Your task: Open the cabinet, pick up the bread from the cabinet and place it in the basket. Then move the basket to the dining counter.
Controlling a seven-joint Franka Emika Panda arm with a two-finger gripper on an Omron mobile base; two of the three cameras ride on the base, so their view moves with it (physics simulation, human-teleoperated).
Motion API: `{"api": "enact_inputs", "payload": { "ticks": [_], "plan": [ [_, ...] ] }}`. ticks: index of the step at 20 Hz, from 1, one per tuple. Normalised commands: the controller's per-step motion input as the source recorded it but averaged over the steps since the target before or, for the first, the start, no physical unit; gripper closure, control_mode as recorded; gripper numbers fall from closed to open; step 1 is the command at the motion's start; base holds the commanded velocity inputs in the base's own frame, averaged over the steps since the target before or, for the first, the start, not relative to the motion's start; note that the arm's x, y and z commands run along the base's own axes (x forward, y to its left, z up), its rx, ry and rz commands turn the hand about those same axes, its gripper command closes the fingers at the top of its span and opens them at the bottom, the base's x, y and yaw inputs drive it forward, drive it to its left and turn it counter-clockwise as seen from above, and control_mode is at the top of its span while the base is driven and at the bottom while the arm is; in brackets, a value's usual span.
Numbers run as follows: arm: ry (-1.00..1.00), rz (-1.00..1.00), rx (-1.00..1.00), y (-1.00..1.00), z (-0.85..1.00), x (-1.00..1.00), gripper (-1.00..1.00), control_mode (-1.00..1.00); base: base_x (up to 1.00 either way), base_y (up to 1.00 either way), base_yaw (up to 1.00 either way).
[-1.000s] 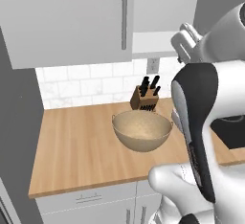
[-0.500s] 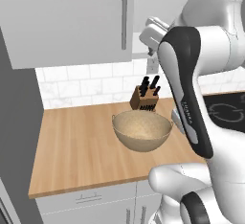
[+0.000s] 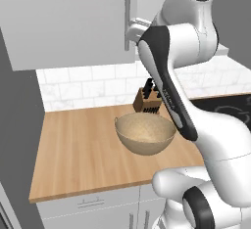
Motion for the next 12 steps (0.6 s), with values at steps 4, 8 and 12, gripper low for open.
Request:
{"api": "enact_inputs", "payload": {
  "ticks": [4, 8, 12],
  "plan": [
    [-0.06, 0.17, -0.2, 0.36, 0.13, 0.64, -1.0, -1.0, 0.0, 0.0, 0.0],
    [0.02, 0.14, -0.15, 0.63, 0.19, 0.5, -1.0, -1.0, 0.0, 0.0, 0.0],
    [0.0, 0.04, -0.08, 0.3, 0.15, 0.63, -1.0, -1.0, 0.0, 0.0, 0.0]
  ]
}}
